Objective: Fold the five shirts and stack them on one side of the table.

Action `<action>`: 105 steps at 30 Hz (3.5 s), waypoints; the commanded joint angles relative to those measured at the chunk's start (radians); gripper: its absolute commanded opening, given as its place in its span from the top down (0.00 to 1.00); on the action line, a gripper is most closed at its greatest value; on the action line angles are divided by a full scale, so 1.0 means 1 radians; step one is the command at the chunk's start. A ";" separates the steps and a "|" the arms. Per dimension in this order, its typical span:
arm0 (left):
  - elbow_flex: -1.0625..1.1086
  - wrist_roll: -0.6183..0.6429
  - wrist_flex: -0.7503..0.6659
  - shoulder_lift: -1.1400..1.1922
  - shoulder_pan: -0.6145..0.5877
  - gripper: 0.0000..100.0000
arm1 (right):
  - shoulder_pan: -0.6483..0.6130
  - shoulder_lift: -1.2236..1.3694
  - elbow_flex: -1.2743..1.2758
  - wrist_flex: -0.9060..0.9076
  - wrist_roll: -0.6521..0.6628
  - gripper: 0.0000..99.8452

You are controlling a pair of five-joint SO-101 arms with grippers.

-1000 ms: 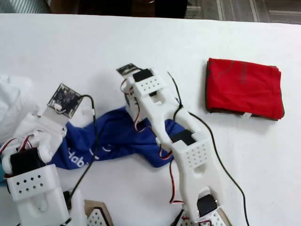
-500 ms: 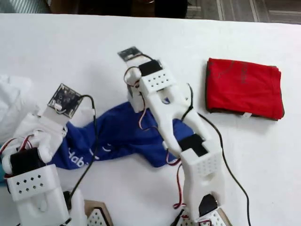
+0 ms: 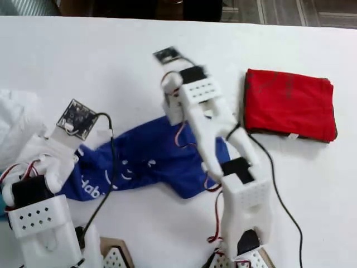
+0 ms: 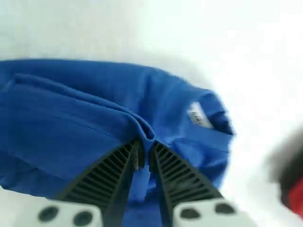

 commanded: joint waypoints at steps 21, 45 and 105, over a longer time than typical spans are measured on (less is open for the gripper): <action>-0.937 0.126 0.445 -0.006 0.278 0.97 | 0.186 -1.047 -0.058 -0.015 0.081 0.98; -1.167 0.132 0.471 -0.037 0.276 0.97 | 0.429 -1.527 -0.069 -0.234 0.083 0.98; -0.762 0.087 -0.110 0.578 0.221 0.97 | 0.255 -0.455 -0.095 -0.453 0.074 0.98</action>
